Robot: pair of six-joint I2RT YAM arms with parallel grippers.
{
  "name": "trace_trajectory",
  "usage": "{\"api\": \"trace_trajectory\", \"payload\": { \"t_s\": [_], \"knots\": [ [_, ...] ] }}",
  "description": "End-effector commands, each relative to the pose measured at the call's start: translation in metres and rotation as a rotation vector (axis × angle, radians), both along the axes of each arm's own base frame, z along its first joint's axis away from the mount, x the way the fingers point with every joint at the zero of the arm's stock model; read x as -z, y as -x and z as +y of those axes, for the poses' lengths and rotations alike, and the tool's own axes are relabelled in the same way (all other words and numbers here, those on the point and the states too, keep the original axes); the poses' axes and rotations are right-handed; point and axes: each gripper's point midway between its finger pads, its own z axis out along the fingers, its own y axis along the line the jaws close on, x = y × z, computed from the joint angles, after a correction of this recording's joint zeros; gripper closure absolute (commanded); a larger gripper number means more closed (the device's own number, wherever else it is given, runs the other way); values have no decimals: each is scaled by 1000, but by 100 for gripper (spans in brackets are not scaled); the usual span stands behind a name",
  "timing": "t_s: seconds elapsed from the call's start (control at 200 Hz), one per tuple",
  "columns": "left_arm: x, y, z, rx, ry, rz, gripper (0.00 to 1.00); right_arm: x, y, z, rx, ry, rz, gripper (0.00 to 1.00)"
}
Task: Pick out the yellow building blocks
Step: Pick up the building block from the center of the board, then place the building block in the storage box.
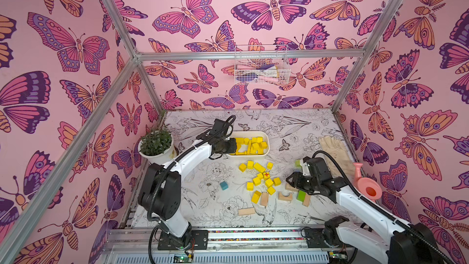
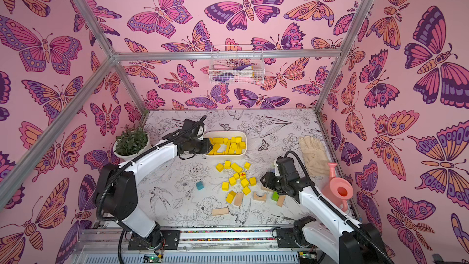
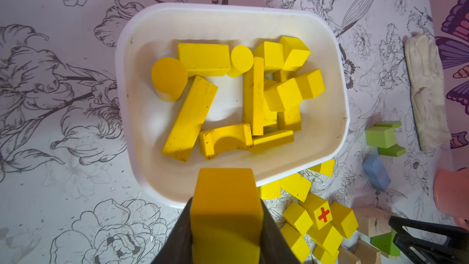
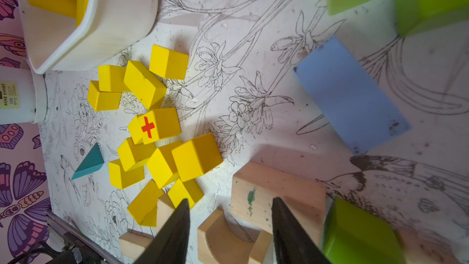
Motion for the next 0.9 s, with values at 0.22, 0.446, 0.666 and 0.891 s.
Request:
{"api": "trace_trajectory", "payload": {
  "t_s": [0.22,0.446,0.666,0.891],
  "knots": [
    [37,-26,-19,26,-40,148,68,2,-1,0,-5,-26,4,47],
    [48,-42,-22,1,-73,164,62,2,-1,1,-6,-32,6,47],
    [54,-49,-23,-20,-104,176,58,4,-2,2,-9,-38,15,47],
    [45,-50,-26,-15,-113,157,58,4,-2,1,-8,-38,14,47]
  ]
}}
